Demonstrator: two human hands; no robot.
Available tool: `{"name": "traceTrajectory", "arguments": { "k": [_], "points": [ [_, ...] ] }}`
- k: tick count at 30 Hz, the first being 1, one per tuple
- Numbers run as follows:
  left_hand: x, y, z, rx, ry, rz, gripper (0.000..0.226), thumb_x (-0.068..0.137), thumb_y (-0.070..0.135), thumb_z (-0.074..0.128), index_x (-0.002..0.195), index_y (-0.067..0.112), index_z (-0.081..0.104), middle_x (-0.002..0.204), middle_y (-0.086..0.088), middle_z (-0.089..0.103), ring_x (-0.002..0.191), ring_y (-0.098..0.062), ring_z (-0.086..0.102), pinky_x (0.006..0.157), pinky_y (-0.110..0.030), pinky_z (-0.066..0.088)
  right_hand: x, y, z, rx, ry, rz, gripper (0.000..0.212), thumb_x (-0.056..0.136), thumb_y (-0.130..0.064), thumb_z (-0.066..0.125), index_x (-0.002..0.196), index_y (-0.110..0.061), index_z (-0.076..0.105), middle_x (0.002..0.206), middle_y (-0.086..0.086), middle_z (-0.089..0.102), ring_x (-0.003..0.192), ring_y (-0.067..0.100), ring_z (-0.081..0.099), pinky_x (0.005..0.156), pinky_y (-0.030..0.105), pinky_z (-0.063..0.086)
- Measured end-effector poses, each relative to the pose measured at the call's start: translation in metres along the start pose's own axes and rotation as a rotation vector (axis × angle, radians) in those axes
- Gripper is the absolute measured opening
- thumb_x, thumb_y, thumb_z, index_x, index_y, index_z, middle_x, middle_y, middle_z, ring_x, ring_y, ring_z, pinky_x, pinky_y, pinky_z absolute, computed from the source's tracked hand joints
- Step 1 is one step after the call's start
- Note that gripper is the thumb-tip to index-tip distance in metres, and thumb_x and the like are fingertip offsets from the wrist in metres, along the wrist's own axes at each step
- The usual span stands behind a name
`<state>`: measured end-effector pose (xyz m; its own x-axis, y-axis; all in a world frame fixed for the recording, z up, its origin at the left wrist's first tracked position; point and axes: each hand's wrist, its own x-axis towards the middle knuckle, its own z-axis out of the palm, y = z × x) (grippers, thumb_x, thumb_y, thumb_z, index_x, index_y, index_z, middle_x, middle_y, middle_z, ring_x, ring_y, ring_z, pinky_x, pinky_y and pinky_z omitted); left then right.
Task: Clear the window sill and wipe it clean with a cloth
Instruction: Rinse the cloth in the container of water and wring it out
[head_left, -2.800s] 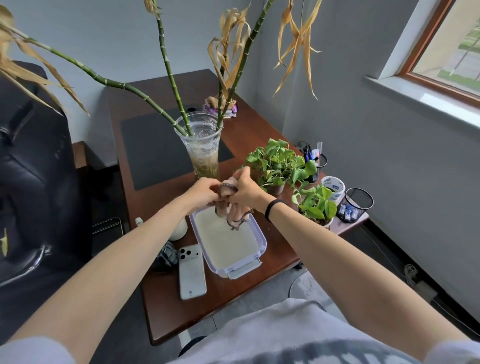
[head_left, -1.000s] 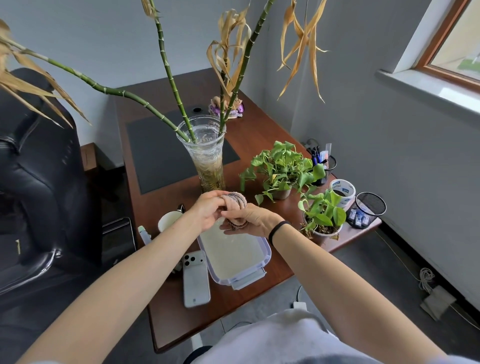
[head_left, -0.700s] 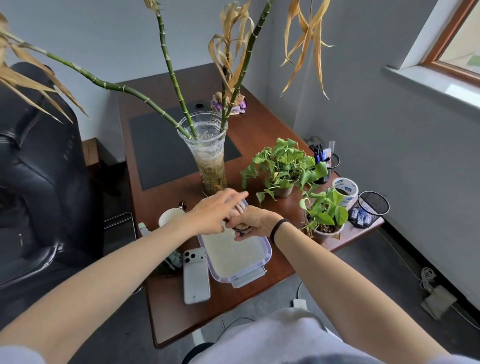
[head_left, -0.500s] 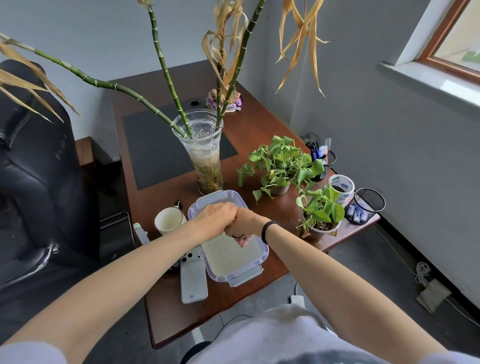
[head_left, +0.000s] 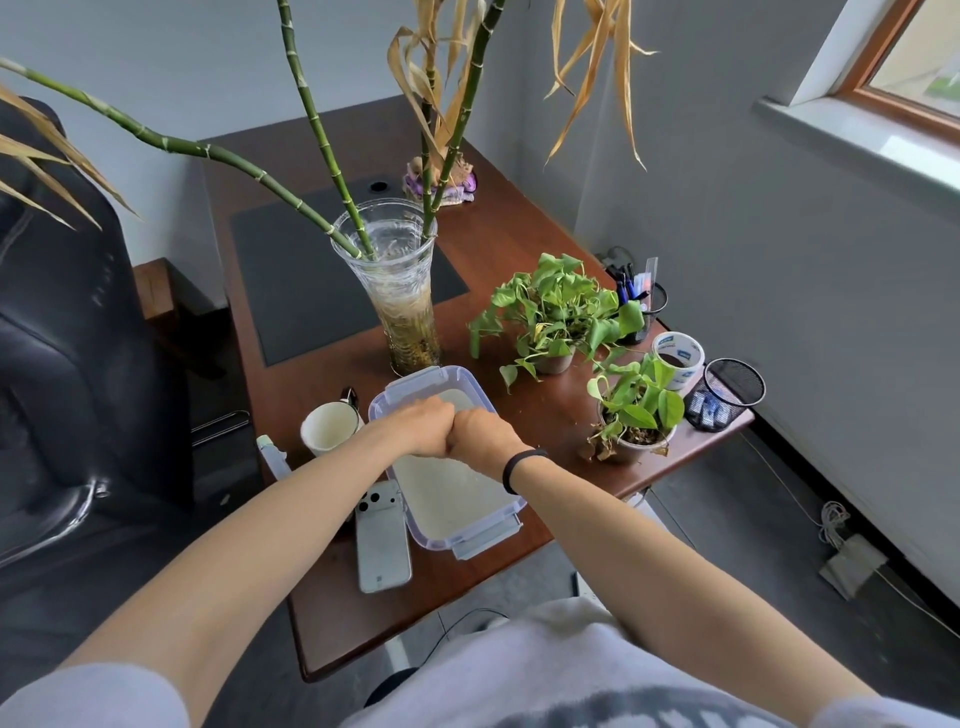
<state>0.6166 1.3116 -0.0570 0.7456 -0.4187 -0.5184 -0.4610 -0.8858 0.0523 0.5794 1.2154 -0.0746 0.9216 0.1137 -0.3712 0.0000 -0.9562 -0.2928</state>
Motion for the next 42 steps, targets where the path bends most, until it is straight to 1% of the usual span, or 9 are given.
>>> {"name": "traceTrajectory", "arguments": {
  "k": [10,13,15,20,22,24,27,34,42],
  "points": [
    [-0.004,-0.007,-0.013,-0.399,-0.313,-0.044,0.024,0.075,0.001,0.052,0.060,0.012,0.038,0.053,-0.005,0.035,0.045,-0.018,0.029,0.045,-0.022,0.027,-0.003,0.005,-0.002,-0.176,0.117,-0.196,0.024,0.093,-0.015,0.046,0.109,-0.005,0.061,0.103,0.011,0.065,0.092,0.031,0.063,0.064,0.030,0.040],
    [-0.006,-0.004,0.003,-0.246,0.029,0.015,0.004,0.081,0.008,0.058,0.080,0.011,0.055,0.075,-0.007,0.054,0.068,-0.026,0.053,0.058,-0.029,0.040,0.002,0.006,-0.012,-0.063,-0.043,-0.076,0.018,0.092,-0.019,0.049,0.101,-0.008,0.061,0.098,0.009,0.064,0.090,0.030,0.061,0.066,0.030,0.041],
    [-0.007,-0.002,0.020,-0.072,0.382,0.071,0.024,0.080,0.008,0.061,0.102,0.013,0.055,0.097,-0.008,0.055,0.088,-0.027,0.054,0.067,-0.035,0.041,0.006,0.010,-0.024,0.210,-0.208,0.003,0.013,0.089,-0.015,0.052,0.077,-0.014,0.051,0.070,0.005,0.052,0.063,0.023,0.049,0.053,0.025,0.035],
    [-0.011,0.001,0.021,0.276,0.694,0.173,0.042,0.041,0.003,0.085,0.069,0.013,0.055,0.061,-0.005,0.053,0.054,-0.021,0.055,0.039,-0.025,0.030,0.002,0.013,-0.046,0.546,-0.582,0.145,0.034,0.089,-0.005,0.046,0.062,-0.016,0.029,0.050,0.000,0.026,0.043,0.013,0.016,0.046,0.023,0.016],
    [-0.014,0.005,0.013,0.295,0.644,0.146,0.035,0.046,0.009,0.088,0.064,0.010,0.058,0.055,-0.006,0.057,0.047,-0.021,0.058,0.034,-0.022,0.034,-0.002,0.008,-0.047,0.368,-0.504,0.108,0.031,0.087,-0.006,0.048,0.061,-0.015,0.033,0.051,0.000,0.032,0.044,0.015,0.024,0.041,0.022,0.020],
    [-0.018,0.012,0.003,0.246,0.455,0.092,0.014,0.076,0.009,0.069,0.088,0.006,0.064,0.082,-0.011,0.069,0.075,-0.025,0.068,0.053,-0.028,0.047,-0.007,0.001,-0.042,0.121,-0.274,0.014,0.017,0.088,-0.010,0.051,0.071,-0.009,0.050,0.063,0.004,0.045,0.058,0.020,0.042,0.044,0.022,0.033],
    [-0.012,0.010,-0.005,0.015,0.186,-0.085,0.024,0.093,0.010,0.044,0.108,0.007,0.062,0.114,-0.011,0.063,0.105,-0.026,0.059,0.064,-0.024,0.039,-0.004,0.002,-0.026,0.054,-0.043,0.013,0.022,0.089,-0.013,0.050,0.106,-0.005,0.061,0.097,0.013,0.061,0.093,0.031,0.060,0.073,0.032,0.045],
    [-0.002,0.003,-0.010,-0.329,-0.044,-0.065,0.007,0.076,0.008,0.053,0.078,0.014,0.053,0.062,-0.003,0.045,0.053,-0.017,0.040,0.051,-0.026,0.029,-0.009,0.009,-0.015,-0.168,0.179,-0.168,0.023,0.092,-0.007,0.043,0.110,-0.001,0.055,0.108,0.016,0.064,0.095,0.036,0.063,0.066,0.034,0.040],
    [-0.017,-0.004,-0.012,-0.621,-0.301,-0.099,0.023,0.067,-0.003,0.051,0.062,0.014,0.035,0.049,-0.002,0.029,0.042,-0.014,0.022,0.044,-0.020,0.019,-0.013,0.011,-0.014,-0.283,0.239,-0.390,0.021,0.094,-0.011,0.042,0.109,-0.001,0.053,0.100,0.015,0.065,0.089,0.036,0.063,0.061,0.032,0.034]
  ]
}}
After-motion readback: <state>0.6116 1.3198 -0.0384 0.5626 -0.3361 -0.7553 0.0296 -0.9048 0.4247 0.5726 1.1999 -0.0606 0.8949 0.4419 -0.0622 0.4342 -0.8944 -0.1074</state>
